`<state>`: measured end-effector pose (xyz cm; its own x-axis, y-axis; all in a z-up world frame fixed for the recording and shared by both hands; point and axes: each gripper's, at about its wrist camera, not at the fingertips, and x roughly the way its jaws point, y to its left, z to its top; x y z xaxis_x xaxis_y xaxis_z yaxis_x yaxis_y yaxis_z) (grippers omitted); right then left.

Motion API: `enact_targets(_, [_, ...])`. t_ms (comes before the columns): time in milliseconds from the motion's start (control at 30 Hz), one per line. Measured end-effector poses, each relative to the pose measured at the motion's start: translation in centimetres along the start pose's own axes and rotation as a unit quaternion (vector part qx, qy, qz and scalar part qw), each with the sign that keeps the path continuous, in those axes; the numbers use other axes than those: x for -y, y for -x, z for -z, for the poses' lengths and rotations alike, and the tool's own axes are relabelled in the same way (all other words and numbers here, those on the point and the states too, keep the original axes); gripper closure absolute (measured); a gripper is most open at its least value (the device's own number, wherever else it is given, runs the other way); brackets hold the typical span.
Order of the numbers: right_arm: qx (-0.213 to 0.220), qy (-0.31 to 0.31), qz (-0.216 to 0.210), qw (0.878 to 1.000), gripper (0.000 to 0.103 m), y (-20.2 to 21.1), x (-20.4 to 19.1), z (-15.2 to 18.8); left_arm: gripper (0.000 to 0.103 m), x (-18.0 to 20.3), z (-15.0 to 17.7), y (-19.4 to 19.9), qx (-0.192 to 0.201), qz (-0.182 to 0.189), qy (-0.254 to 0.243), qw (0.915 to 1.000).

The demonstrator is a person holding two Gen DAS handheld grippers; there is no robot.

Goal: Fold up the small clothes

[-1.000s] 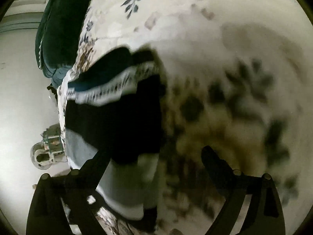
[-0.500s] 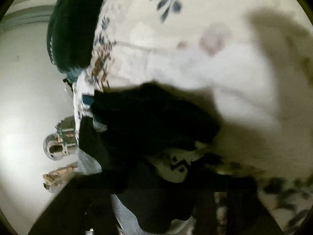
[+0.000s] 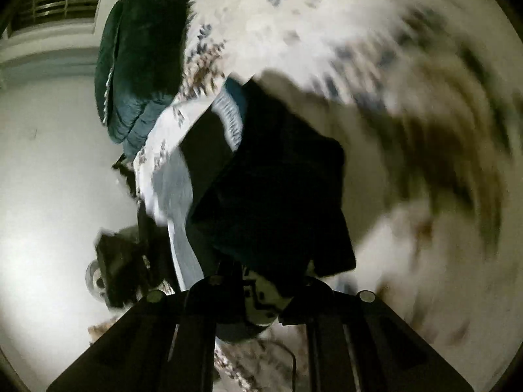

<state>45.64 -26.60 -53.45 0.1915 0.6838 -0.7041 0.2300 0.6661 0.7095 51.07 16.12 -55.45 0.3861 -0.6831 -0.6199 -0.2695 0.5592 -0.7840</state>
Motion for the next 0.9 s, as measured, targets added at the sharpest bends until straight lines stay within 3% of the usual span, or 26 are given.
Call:
enact_targets(67, [0.013, -0.041, 0.007, 0.999, 0.090, -0.4, 0.9, 4.9, 0.078, -0.1, -0.1, -1.7, -0.052, -0.024, -0.034, 0.9978])
enact_targets(133, [0.018, -0.069, 0.024, 0.997, 0.090, -1.3, 1.9, 8.6, 0.065, -0.6, 0.3, -3.5, -0.093, -0.046, -0.045, 0.9936])
enact_targets(200, [0.001, -0.099, 0.034, 0.995, 0.088, -3.1, 3.4, 11.2, 0.059, -1.5, 0.8, -4.8, -0.111, -0.078, -0.049, 0.9895])
enact_targets(267, [-0.006, -0.118, 0.045, 0.992, 0.081, -3.9, 4.5, 11.9, 0.056, -1.6, 1.1, -4.3, -0.098, -0.071, -0.044, 0.9916])
enact_targets(300, [-0.011, -0.117, 0.055, 0.992, 0.067, -3.9, 4.7, 11.9, 0.054, -1.5, 1.4, -3.8, -0.089, -0.072, -0.044, 0.9924])
enact_targets(400, [-0.002, -0.091, 0.090, 0.992, 0.051, -1.9, 4.7, 11.4, 0.049, -0.5, 2.7, -0.6, -0.035, -0.079, -0.044, 0.9953])
enact_targets(467, [0.016, -0.063, 0.126, 0.990, 0.043, 0.3, 4.2, 11.0, 0.045, 0.4, 4.1, 1.6, 0.004, -0.107, -0.052, 0.9928])
enact_targets(567, [0.039, -0.041, 0.141, 0.988, 0.041, 2.7, 4.0, 9.7, 0.041, 1.0, 6.3, 3.7, 0.039, -0.156, -0.065, 0.9849])
enact_targets(733, [0.042, -0.010, 0.124, 0.991, 0.041, 1.2, 3.3, 3.6, 0.040, 0.3, 8.0, 2.6, 0.042, -0.197, -0.064, 0.9773])
enact_targets(833, [-0.016, 0.010, 0.100, 0.995, 0.041, -2.9, 2.9, 0.4, 0.040, -0.3, 8.2, 1.5, 0.032, -0.218, -0.079, 0.9723])
enact_targets(867, [-0.034, 0.020, 0.108, 0.993, 0.049, -3.9, 2.6, 0.0, 0.040, -0.1, 8.3, 1.0, 0.027, -0.221, -0.084, 0.9713])
enact_targets(900, [-0.037, 0.045, 0.142, 0.988, 0.079, -4.6, 1.8, 0.0, 0.040, -0.1, 8.6, 1.0, 0.023, -0.221, -0.088, 0.9709])
